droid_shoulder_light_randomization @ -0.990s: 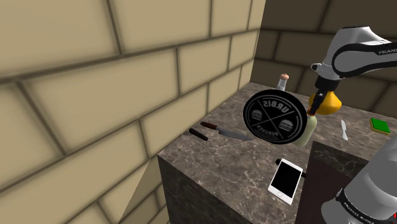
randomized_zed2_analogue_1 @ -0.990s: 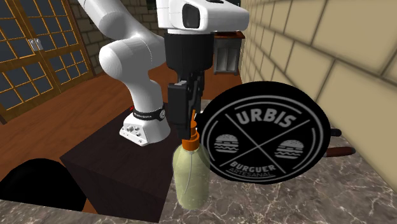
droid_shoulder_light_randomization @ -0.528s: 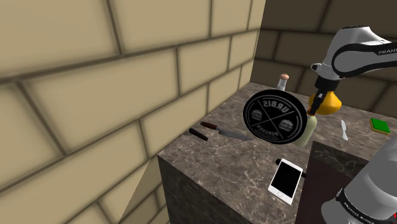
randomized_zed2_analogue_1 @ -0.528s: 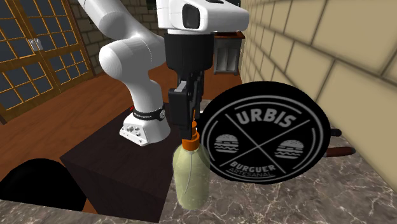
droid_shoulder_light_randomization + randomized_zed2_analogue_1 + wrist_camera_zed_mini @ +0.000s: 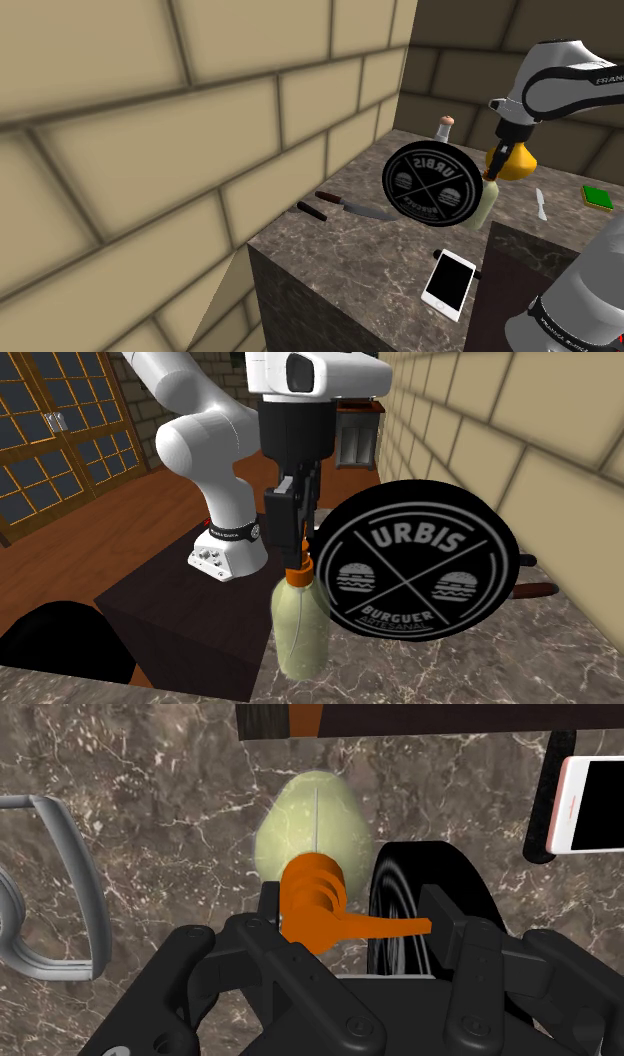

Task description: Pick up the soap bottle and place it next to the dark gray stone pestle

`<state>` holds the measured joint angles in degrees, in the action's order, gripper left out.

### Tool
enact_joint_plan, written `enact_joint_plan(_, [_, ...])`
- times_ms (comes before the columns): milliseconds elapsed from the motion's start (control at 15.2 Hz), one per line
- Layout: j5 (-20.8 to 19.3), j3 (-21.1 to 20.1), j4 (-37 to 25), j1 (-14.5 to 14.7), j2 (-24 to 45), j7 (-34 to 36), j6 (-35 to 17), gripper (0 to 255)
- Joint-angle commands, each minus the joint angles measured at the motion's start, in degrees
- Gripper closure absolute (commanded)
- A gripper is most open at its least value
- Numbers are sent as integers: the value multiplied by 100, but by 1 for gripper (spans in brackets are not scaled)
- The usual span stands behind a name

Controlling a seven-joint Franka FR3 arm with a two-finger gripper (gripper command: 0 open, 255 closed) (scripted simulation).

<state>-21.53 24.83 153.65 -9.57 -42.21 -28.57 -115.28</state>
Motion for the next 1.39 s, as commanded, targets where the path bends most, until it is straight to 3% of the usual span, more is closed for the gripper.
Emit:
enact_joint_plan(0, [31, -34, -89, 10, -34, -9, 123, 255])
enact_joint_plan(1320, [397, -422, -1513, 144, -172, -150, 1681, 255])
